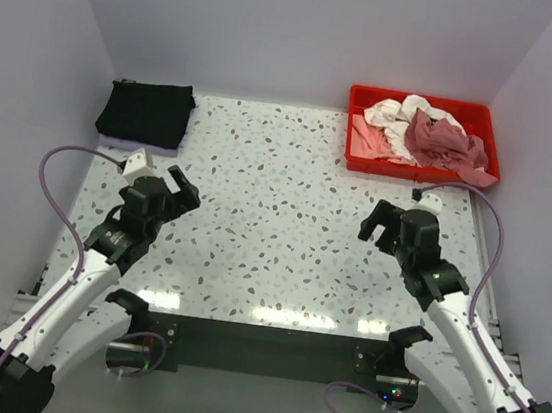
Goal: Fold and stack the t-shirts
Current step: Grab the tshirt from the pile
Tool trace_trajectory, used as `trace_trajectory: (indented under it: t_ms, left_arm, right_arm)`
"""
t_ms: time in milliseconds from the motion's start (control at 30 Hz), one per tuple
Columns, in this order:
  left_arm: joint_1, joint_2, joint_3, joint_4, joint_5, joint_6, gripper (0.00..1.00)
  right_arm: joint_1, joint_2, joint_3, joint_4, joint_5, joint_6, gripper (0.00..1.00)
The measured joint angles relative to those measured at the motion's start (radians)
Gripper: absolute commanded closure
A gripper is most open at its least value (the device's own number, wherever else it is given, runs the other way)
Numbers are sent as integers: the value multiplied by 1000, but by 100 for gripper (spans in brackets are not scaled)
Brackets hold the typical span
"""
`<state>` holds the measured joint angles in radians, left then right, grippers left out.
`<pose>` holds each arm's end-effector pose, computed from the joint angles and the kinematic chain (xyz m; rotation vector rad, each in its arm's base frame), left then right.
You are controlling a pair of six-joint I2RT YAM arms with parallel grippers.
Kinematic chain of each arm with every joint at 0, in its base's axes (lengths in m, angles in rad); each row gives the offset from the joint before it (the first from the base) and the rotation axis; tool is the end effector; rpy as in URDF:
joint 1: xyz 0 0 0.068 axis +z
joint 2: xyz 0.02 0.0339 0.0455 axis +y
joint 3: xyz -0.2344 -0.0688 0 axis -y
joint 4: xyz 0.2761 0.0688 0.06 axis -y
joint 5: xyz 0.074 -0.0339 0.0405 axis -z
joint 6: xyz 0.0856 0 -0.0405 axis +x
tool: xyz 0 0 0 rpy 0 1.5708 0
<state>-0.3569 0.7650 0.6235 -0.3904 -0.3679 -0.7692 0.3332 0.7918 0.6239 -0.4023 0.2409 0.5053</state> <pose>0.2594 -0.0639 0.2183 -0.6381 1.9775 -0.3056 0.2617 0.0690 0.2085 0.3230 2.1072 0.2382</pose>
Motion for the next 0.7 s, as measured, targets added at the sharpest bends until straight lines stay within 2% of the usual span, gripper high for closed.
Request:
trace_trajectory:
  t_ms: [233,367,533,600,700]
  left_arm:
    - [0,3,0,0,-26,-17,0]
    - [0,13,0,0,-46,-30,0]
    - [0,19,6,0,-59,-32,0]
    - [0,18,8,0,-60,-32,0]
    - [0,19,8,1,-60,-31,0]
  right_arm:
    - [0,-3,1,76,4,0,1]
    - [0,112,59,99,67,-12,1]
    - [-33,438,410,64,161,-58,1]
    - [-74,560,558,82,159,-72,1]
    - [-157,682,692,84,117,-79,1]
